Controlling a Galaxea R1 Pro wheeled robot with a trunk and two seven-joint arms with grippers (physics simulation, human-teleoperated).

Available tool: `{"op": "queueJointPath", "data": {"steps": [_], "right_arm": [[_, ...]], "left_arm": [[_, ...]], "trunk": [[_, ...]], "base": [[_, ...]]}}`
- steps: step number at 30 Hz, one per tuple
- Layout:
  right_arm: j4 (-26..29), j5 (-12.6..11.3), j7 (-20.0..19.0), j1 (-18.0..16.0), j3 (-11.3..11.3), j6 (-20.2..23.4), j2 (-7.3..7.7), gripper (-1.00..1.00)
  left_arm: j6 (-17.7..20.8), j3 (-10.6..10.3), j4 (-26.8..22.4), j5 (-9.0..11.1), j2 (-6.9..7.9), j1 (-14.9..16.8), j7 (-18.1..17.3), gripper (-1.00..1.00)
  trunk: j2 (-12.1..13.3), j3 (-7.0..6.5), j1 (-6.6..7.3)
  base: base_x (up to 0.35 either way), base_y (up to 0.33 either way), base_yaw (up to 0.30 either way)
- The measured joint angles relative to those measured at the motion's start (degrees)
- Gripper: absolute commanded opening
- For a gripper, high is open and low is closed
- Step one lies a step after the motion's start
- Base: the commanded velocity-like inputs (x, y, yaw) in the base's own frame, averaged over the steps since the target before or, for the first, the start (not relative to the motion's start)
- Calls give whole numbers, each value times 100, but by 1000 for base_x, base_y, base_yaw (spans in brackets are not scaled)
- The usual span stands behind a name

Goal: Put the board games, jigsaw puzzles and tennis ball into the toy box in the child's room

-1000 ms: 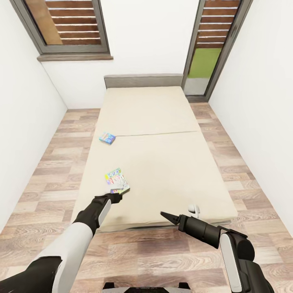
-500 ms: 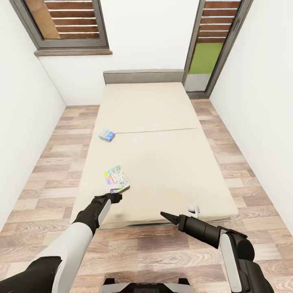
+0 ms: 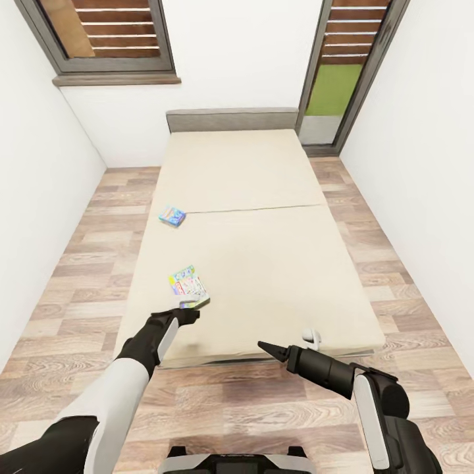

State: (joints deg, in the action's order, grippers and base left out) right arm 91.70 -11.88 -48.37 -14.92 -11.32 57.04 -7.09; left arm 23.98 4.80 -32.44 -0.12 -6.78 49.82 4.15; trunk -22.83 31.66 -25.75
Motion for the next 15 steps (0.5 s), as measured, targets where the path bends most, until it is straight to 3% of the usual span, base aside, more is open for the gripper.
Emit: {"op": "queueJointPath", "data": {"steps": [9, 15], "right_arm": [[-4, 1, -17, -176, -43, 2, 46, 100], [1, -4, 5, -433, -56, 48, 43, 100]], "left_arm": [[940, 17, -810, 10, 2, 4, -250, 100], [1364, 14, -1195, 20, 12, 104, -386, 100]], "trunk": [[0, 4, 0], [0, 4, 0]], "base": [[0, 0, 0], [0, 0, 0]]}}
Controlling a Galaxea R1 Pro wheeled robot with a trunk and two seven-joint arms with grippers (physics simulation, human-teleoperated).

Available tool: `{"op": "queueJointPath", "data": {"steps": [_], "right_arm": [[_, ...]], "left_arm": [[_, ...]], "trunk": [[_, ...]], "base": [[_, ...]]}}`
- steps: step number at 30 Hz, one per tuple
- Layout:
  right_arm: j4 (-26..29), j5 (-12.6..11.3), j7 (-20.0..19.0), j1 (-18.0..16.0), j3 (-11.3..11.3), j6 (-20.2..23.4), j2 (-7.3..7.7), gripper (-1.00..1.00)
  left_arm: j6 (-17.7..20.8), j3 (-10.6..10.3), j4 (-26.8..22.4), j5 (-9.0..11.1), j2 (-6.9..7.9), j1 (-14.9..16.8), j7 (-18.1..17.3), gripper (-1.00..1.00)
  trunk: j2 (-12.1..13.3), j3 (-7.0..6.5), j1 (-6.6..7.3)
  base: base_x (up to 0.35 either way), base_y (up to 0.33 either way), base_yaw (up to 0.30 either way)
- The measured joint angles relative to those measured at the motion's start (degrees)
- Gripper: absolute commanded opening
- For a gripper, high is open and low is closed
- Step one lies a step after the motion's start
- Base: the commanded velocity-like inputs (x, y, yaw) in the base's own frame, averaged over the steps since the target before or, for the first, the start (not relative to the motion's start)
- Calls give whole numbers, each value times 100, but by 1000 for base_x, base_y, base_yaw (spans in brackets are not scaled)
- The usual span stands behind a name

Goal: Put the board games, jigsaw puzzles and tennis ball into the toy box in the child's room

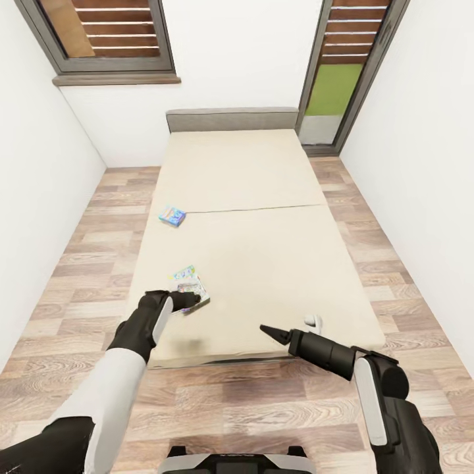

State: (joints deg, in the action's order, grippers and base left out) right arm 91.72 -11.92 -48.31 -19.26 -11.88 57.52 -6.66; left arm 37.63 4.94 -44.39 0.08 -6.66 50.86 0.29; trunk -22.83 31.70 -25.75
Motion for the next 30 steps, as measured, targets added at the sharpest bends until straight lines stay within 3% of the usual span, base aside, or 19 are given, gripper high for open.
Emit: {"op": "queueJointPath", "data": {"steps": [7, 20, 30], "right_arm": [[2, 0, 7, -196, -3, 29, -12, 100], [2, 0, 12, -246, 20, -33, -28, 100], [2, 2, 17, -249, 33, -48, -21, 100]], "left_arm": [[340, 10, -81, 1, 18, 444, -29, 100], [432, 33, -86, -6, 28, 866, 5, 100], [422, 341, -89, -5, 24, 998, 11, 100]], "trunk": [[0, 0, 0], [0, 0, 0], [0, 0, 0]], "base": [[0, 0, 0], [0, 0, 0], [0, 0, 0]]}}
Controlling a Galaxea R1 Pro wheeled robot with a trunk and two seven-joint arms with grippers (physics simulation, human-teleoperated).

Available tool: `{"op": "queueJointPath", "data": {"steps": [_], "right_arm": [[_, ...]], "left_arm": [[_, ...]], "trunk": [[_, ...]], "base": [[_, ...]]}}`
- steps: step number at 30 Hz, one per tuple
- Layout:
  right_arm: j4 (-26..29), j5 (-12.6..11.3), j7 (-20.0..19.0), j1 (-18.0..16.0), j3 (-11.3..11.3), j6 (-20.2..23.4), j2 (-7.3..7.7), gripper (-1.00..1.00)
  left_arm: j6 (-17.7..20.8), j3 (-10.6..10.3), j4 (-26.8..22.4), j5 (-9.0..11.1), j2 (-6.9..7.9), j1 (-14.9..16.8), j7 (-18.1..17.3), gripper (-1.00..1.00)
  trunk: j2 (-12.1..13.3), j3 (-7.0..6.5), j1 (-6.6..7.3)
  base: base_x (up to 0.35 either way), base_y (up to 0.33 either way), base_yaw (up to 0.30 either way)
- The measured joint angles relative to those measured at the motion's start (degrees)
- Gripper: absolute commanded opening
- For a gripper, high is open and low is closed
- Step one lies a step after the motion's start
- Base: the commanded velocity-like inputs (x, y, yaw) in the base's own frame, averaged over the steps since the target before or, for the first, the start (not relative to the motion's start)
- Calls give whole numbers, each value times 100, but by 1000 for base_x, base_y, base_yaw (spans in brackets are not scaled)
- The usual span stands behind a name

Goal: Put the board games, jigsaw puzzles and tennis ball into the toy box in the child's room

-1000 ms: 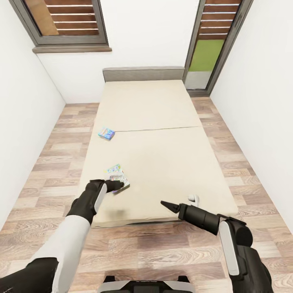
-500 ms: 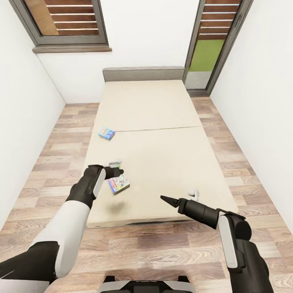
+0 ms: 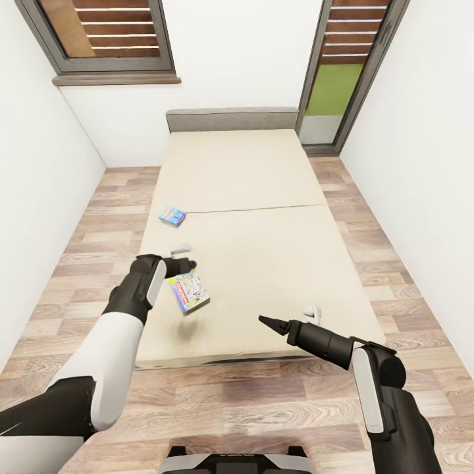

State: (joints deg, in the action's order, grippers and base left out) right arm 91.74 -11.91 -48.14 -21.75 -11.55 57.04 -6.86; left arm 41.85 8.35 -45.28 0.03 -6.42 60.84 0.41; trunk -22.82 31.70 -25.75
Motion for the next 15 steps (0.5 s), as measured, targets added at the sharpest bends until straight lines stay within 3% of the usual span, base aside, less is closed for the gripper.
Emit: {"op": "queueJointPath", "data": {"steps": [8, 15], "right_arm": [[0, -1, 2, 4, 31, -10, -32, 100], [-1, 1, 9, 8, 51, 7, -48, 100]], "left_arm": [[-60, 107, 0, 0, 1, 11, -15, 100], [-64, 105, -1, 4, -4, 12, -17, 100]], "trunk": [[0, 0, 0], [0, 0, 2]], "base": [[10, 3, 0], [159, 93, 0]]}}
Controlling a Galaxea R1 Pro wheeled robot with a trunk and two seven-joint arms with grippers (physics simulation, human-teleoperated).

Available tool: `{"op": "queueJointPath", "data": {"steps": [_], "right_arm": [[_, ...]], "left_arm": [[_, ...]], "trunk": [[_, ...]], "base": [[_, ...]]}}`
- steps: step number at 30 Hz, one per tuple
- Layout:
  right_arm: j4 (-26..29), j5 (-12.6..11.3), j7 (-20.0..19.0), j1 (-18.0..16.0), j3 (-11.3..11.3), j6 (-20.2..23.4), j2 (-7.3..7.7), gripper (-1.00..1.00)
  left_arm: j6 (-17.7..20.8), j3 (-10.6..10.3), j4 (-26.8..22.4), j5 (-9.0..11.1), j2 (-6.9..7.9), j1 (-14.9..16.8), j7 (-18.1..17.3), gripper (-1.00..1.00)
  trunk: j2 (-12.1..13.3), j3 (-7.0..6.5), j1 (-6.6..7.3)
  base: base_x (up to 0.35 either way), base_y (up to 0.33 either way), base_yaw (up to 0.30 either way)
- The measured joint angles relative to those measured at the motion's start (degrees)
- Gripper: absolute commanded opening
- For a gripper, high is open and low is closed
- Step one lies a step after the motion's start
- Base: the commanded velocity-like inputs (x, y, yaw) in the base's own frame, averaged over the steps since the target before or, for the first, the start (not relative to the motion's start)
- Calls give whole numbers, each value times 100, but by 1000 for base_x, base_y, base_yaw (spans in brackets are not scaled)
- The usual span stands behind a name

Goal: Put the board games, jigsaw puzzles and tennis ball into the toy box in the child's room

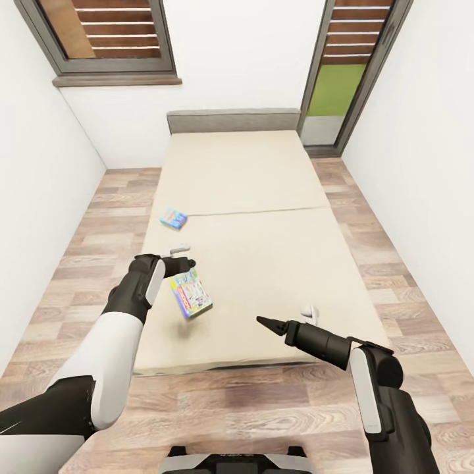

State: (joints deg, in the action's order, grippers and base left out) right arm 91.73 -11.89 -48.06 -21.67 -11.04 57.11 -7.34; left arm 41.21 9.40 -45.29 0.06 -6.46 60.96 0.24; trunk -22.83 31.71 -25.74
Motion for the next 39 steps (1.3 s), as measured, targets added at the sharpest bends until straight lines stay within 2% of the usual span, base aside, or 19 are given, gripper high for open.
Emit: {"op": "queueJointPath", "data": {"steps": [19, 27, 39], "right_arm": [[1, 7, 10, 1, 4, 25, -16, 100], [1, 16, 26, 1, -5, 35, -17, 100], [-3, 69, 27, 1, -13, 38, -16, 100]], "left_arm": [[-9, -12, 0, -6, -15, 0, 9, 100], [-4, -18, 1, -5, -27, 0, 11, 100], [-2, -20, 0, -7, -33, 0, -1, 100]], "trunk": [[0, 0, -1], [0, 0, 0], [0, 0, -1]], "base": [[127, 11, 0], [166, -116, 0], [33, -25, 4]]}}
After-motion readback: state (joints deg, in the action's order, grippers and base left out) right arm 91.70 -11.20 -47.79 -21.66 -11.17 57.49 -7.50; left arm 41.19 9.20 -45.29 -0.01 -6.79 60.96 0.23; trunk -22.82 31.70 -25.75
